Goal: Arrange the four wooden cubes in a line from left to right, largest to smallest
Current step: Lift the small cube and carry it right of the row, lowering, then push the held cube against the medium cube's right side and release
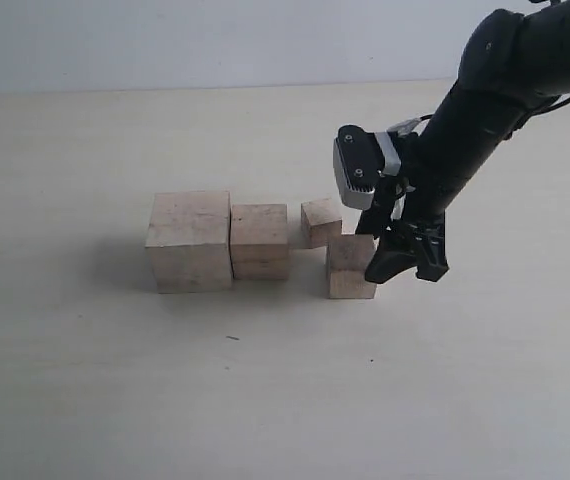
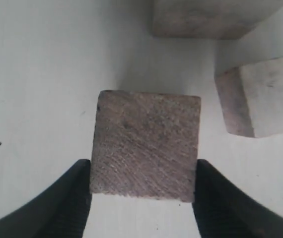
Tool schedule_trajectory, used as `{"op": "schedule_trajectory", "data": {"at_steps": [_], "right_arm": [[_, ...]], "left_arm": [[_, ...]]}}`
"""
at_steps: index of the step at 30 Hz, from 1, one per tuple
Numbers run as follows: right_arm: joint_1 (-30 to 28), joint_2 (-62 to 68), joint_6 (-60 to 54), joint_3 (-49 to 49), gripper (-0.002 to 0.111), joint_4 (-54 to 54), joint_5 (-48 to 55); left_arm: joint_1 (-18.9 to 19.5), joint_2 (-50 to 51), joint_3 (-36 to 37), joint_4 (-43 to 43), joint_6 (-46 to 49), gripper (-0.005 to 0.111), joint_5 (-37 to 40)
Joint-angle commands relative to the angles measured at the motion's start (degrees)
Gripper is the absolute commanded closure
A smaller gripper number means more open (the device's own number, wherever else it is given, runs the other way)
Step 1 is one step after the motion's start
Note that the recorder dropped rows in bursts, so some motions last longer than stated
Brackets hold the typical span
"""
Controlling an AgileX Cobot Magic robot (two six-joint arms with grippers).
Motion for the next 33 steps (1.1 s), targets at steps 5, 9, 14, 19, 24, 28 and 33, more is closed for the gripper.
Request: {"op": "schedule_trajectory", "data": {"at_steps": [5, 9, 14, 19, 24, 28, 33], "right_arm": [[-0.32, 4.72, -16.12, 0.07, 0.108, 10.34, -3.55], [-0.32, 5.71, -16.54, 0.07, 0.108, 10.73, -10.21], [-0.32, 5.71, -18.08, 0.07, 0.108, 12.08, -13.32], [-0.32, 6.14, -18.08, -1.43, 0.108, 12.2, -10.11], [-0.32, 7.99, -18.08, -2.7, 0.108, 12.1, -6.62], [-0.32, 9.13, -18.08, -2.7, 0.108, 12.1, -5.07], [-0.32, 10.01, -18.08, -2.7, 0.108, 12.22, -2.57]], "left_arm": [[0.03, -0.25, 0.21, 0.04, -0.21, 0.107, -0.54], [0.03, -0.25, 0.21, 0.04, -0.21, 0.107, -0.54], [0.03, -0.25, 0.21, 0.04, -0.21, 0.107, -0.54], [0.03, -0.25, 0.21, 0.04, -0.21, 0.107, -0.54], [0.03, -0.25, 0.21, 0.04, -0.21, 0.107, -0.54], [0.03, -0.25, 0.21, 0.04, -0.21, 0.107, -0.54], [0.03, -0.25, 0.21, 0.04, -0.21, 0.107, -0.54]]}}
